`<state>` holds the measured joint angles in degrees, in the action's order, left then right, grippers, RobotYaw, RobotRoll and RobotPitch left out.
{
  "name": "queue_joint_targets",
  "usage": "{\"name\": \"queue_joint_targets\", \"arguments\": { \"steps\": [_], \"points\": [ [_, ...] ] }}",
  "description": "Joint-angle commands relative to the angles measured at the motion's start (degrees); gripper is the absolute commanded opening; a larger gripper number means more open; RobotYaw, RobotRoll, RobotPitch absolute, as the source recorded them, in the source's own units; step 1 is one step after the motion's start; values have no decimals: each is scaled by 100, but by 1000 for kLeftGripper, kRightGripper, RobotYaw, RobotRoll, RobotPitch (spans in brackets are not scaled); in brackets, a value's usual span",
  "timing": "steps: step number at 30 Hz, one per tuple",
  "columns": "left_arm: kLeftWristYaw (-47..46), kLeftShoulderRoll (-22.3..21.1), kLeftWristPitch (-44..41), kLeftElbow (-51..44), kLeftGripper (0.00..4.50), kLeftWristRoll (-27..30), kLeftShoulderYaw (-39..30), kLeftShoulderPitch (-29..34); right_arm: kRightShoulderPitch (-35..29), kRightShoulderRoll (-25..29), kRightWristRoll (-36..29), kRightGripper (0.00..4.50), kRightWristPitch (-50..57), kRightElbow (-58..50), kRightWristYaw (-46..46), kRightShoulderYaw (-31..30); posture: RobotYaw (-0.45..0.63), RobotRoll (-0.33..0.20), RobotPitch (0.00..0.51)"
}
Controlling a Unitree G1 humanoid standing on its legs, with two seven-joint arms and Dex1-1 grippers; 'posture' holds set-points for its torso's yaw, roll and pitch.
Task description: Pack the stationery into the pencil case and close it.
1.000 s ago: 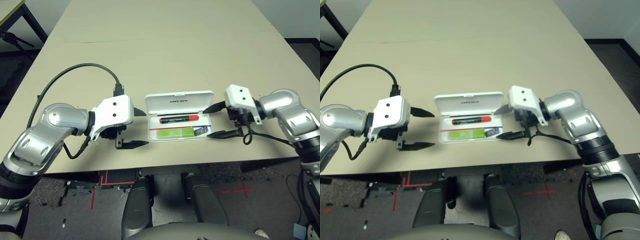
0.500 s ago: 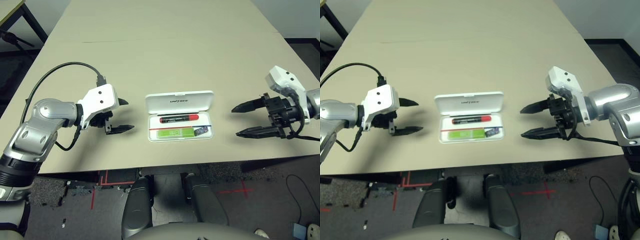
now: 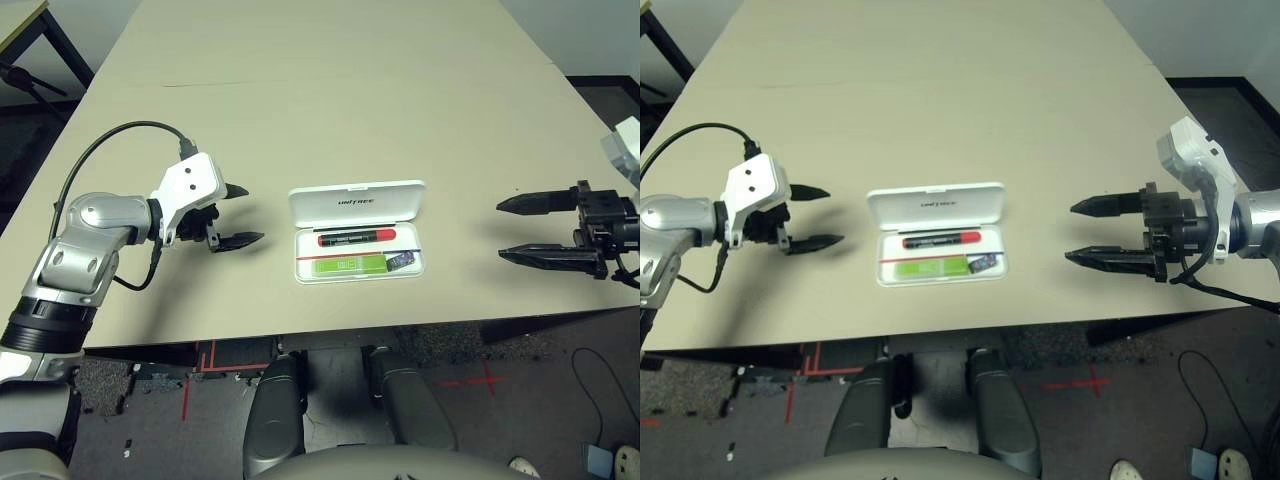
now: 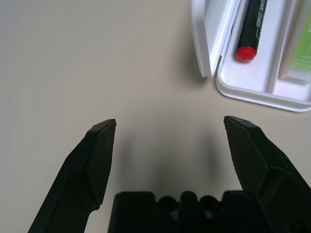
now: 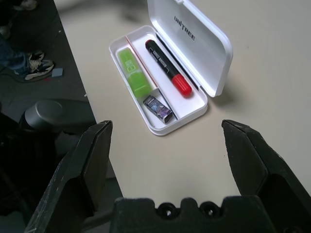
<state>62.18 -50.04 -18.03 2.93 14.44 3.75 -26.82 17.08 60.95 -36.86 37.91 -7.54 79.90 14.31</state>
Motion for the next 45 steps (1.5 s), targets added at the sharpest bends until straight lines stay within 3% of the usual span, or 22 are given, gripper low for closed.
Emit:
{"name": "queue_joint_targets", "arguments": {
  "steps": [1,7,9,13,17,20,29,45],
  "points": [
    [-18,85,45,211,4500,-43,-71,-112,-91,11,-135,4467,15,-136,-33,87,-119,0,157],
    [-178,190,79,574,4500,-235,-41,-385,-139,-21,-186,4467,0,-206,-105,50,-122,0,154],
    [-442,280,78,865,4098,-440,-17,-624,-152,-15,-192,4500,-4,-213,-112,48,-122,0,154],
    [-831,612,15,1302,2653,-698,75,-1069,-133,-2,-168,4500,-30,-203,-130,5,-125,0,155],
    [-1028,998,45,1505,1001,-887,210,-1240,-81,1,-159,4500,-35,-184,-127,-37,-125,0,156],
    [-1167,1312,38,1599,13,-953,270,-1304,-53,-6,-146,4500,-39,-191,-129,-80,-124,0,156],
    [-1417,2050,4,1526,13,-896,309,-1187,-1,-68,-74,4500,-104,-195,-161,-232,-127,0,160],
    [-510,1984,-651,65,13,-397,553,-610,104,-67,54,4500,-292,-32,-145,-492,-118,0,159]
  ]
}}
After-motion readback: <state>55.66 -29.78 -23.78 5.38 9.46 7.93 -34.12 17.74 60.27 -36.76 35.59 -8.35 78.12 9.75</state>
